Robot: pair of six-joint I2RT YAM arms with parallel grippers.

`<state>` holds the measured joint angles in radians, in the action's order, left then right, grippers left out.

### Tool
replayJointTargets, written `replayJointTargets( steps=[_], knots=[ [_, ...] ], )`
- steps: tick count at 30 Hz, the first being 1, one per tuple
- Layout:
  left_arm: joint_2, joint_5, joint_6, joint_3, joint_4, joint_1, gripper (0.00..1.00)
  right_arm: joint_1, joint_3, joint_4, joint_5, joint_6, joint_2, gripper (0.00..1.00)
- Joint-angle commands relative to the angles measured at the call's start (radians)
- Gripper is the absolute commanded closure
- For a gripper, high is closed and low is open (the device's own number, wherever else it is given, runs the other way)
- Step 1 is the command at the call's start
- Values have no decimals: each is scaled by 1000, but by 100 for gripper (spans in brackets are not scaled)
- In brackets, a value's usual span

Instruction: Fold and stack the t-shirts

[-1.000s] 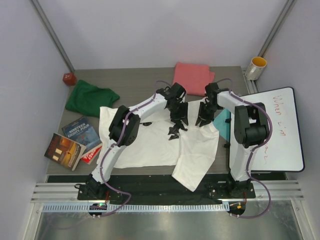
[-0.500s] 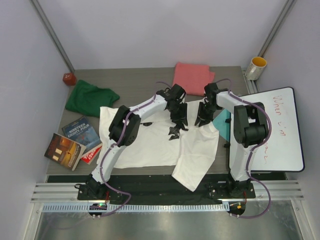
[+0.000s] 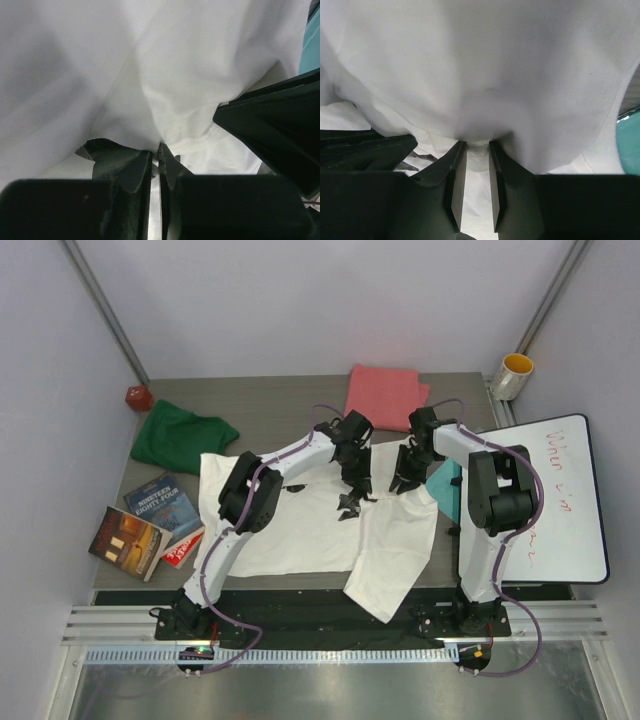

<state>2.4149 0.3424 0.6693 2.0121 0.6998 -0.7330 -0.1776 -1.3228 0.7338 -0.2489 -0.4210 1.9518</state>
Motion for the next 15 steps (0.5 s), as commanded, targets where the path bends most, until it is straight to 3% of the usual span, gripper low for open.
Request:
replayJointTargets(
  steps=[1,2,15],
  knots=[
    [-66,-39,-45,-10,38,-2,94,-10,8,6,31,1,-22,70],
    [-80,-40,-46,-13,44,0,100,-10,4,7,30,-4,-21,70],
    [-169,0,-51,-104,49,18,100,-10,-53,-14,0,-79,-77,70]
  ],
)
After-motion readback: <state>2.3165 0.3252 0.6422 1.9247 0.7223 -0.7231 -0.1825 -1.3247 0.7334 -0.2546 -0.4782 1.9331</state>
